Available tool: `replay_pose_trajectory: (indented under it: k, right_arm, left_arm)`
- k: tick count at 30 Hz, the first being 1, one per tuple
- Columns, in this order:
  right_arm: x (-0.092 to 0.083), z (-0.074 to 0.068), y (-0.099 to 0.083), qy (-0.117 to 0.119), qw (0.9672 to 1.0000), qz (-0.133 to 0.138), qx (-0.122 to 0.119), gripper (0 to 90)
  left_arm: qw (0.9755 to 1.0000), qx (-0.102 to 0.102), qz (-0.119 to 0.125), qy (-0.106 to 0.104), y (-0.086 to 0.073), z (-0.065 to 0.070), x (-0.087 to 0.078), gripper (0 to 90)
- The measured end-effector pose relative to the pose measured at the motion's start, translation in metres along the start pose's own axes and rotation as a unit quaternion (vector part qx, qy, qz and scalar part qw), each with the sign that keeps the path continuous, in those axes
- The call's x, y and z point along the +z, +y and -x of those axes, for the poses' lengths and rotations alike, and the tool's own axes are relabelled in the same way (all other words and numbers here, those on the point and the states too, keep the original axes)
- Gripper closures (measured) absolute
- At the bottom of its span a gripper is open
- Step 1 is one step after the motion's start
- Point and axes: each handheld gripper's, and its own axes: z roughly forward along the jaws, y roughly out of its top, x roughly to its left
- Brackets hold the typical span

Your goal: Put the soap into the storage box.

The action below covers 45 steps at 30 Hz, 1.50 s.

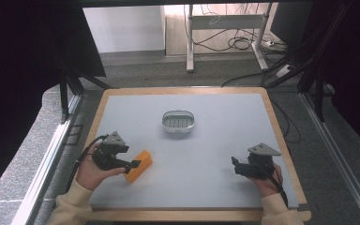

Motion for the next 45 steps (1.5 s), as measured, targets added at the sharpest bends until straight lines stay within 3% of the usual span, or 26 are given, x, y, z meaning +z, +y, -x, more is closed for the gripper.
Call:
replay_pose_trajectory:
  k: [14, 20, 36, 41, 45]
  right_arm:
    - [0.002, -0.002, 0.0, -0.001, 1.0, -0.005, -0.006, 14.9]
    - [0.002, -0.002, -0.001, -0.001, 0.9999, -0.006, -0.008, 14.9]
    - [0.004, -0.003, -0.001, -0.005, 0.9998, -0.013, -0.013, 14.8]
    - [0.004, -0.002, -0.001, -0.008, 0.9997, -0.018, -0.012, 14.8]
    - [0.005, -0.003, -0.002, -0.01, 0.9997, -0.02, -0.013, 14.8]
  left_arm:
    - [0.9989, 0.004, -0.047, 0.004, 0.001, 0.003, 0.024, 24.4]
    - [0.9979, -0.005, -0.065, 0.009, 0.0, 0.002, 0.035, 27.6]
    - [0.9927, -0.012, -0.118, 0.021, 0.002, 0.004, 0.062, 46.5]
    - [0.9919, -0.013, -0.124, 0.022, 0.0, 0.005, 0.065, 60.5]
    - [0.9918, -0.02, -0.124, 0.022, 0.0, 0.005, 0.065, 61.9]
